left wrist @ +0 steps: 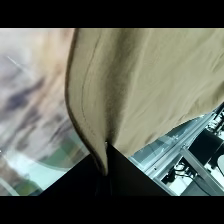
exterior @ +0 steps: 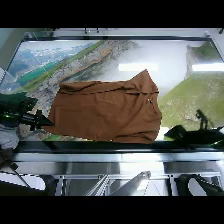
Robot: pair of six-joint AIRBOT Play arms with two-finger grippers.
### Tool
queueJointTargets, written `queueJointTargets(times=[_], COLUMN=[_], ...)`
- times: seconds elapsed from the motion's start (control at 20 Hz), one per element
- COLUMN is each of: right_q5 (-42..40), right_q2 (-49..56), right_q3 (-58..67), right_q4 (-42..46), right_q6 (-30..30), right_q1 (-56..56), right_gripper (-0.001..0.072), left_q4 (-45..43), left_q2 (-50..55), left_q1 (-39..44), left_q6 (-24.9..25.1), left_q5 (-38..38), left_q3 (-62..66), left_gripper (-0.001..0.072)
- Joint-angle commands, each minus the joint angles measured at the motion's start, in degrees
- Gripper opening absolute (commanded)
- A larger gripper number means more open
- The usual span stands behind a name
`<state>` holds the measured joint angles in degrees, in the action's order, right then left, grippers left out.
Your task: Fold the shirts.
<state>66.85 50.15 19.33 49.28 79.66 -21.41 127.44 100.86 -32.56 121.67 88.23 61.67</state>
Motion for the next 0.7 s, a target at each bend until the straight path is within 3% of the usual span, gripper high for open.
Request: queueJointTargets(times=[0.0, 0.2, 0.25, 0.3, 0.65], right_q5=[-4.6, -8.7, -9.6, -10.1, -13.2], right_q2=[0.0, 1.0, 2.4, 4.1, 20.2], right_q3=[-8.9, -11.3, -11.3, -11.3, -11.3], right_q4=[-11.8, -19.6, -21.6, -23.8, -39.7], right_q6=[-5.5, -10.7, -12.5, -14.6, -28.4], right_q1=[0.1, 0.1, 0.1, 0.1, 9.8], right_gripper=[0.0570, 0.0559, 0.0479, 0.0458, 0.0458], left_q4=[0.2, 0.2, 0.2, 0.2, 0.2], left_q2=[0.0, 0.0, 0.0, 0.0, 0.0], left_q1=[0.2, 0.2, 0.2, 0.2, 0.2], left_q6=[0.2, 0.2, 0.2, 0.2, 0.2], left_q5=[0.6, 0.4, 0.4, 0.4, 0.4], left_q3=[0.1, 0.1, 0.1, 0.1, 0.1], left_gripper=[0.0027, 0.0027, 0.0026, 0.0027, 0.0027])
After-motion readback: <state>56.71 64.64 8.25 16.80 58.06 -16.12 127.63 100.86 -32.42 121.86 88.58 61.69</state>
